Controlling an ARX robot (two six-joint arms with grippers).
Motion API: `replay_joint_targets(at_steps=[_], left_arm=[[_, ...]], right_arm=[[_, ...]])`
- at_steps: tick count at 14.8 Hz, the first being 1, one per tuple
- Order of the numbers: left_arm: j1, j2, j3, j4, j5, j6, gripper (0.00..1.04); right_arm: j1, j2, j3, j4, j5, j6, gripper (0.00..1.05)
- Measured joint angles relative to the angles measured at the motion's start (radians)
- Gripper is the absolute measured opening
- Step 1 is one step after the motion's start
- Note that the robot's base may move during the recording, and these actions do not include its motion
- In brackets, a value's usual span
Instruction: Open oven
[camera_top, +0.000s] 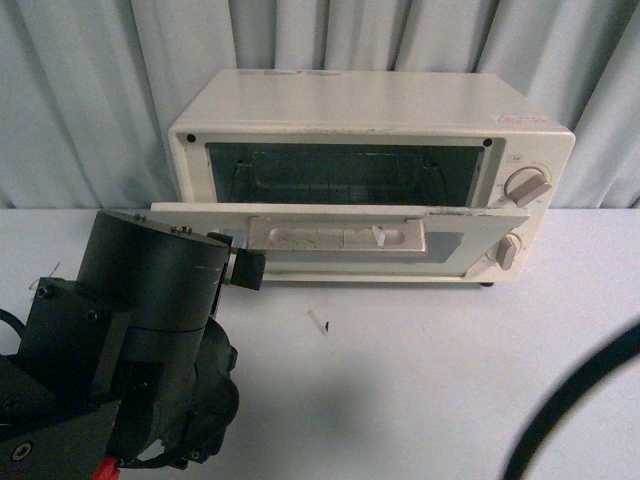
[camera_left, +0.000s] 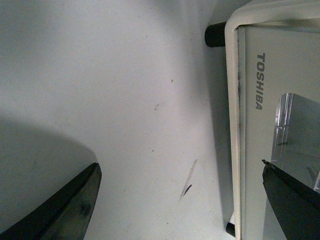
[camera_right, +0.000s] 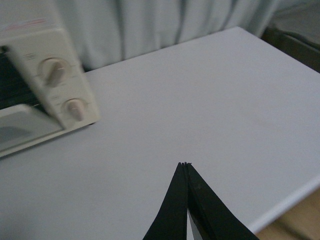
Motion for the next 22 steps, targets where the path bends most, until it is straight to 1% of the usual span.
replay_joint_targets(at_steps=[1, 2, 3, 4, 5, 6, 7, 8, 9, 10, 11, 19, 20, 21, 22], left_arm=[[0.0, 0.0, 0.0, 0.0, 0.0, 0.0, 0.98], [0.0, 0.0, 0.0, -0.001, 0.0, 0.0, 0.98], [0.0, 0.0, 0.0, -0.001, 0.0, 0.0, 0.98], [0.0, 0.0, 0.0, -0.001, 0.0, 0.0, 0.98], [0.0, 0.0, 0.0, 0.0, 0.002, 0.0, 0.98], [-0.001, 0.0, 0.0, -0.002, 0.002, 0.0, 0.98], [0.009, 0.0, 0.001, 0.001, -0.005, 0.0, 0.98], [0.005, 0.0, 0.001, 0.0, -0.003, 0.0, 0.98], [0.003, 0.0, 0.0, -0.003, 0.003, 0.0, 0.98], [0.003, 0.0, 0.0, -0.001, 0.002, 0.0, 0.98], [0.003, 0.0, 0.0, -0.001, 0.0, -0.001, 0.98], [0.003, 0.0, 0.0, -0.001, 0.0, -0.001, 0.98], [0.003, 0.0, 0.0, -0.001, 0.0, -0.001, 0.98], [0.003, 0.0, 0.0, -0.001, 0.0, -0.001, 0.98], [0.003, 0.019, -0.023, 0.123, -0.035, 0.071, 0.98]], right_arm=[[-0.04, -0.356, -0.024, -0.45, 0.013, 0.232, 0.18], [-0.111, -0.439, -0.04, -0.549, -0.047, 0.294, 0.27], [-0.178, -0.467, -0.052, -0.604, -0.082, 0.311, 0.34], [-0.265, -0.468, -0.067, -0.643, -0.135, 0.335, 0.46], [-0.338, -0.545, -0.14, -0.416, -0.316, 0.264, 0.5], [-0.477, -0.762, -0.264, -0.234, -0.543, 0.117, 0.39], [-0.563, -0.878, -0.293, -0.056, -0.698, -0.063, 0.28], [-0.56, -0.908, -0.315, -0.008, -0.842, -0.226, 0.16], [-0.554, -0.909, -0.327, -0.024, -0.895, -0.356, 0.01], [-0.555, -0.909, -0.327, -0.011, -0.893, -0.421, 0.02], [-0.555, -0.909, -0.327, -0.014, -0.893, -0.443, 0.02], [-0.555, -0.909, -0.327, -0.014, -0.893, -0.467, 0.02], [-0.555, -0.909, -0.327, -0.014, -0.894, -0.468, 0.11], [-0.555, -0.909, -0.327, -0.014, -0.893, -0.468, 0.24], [-0.555, -0.909, -0.327, -0.014, -0.894, -0.468, 0.38]])
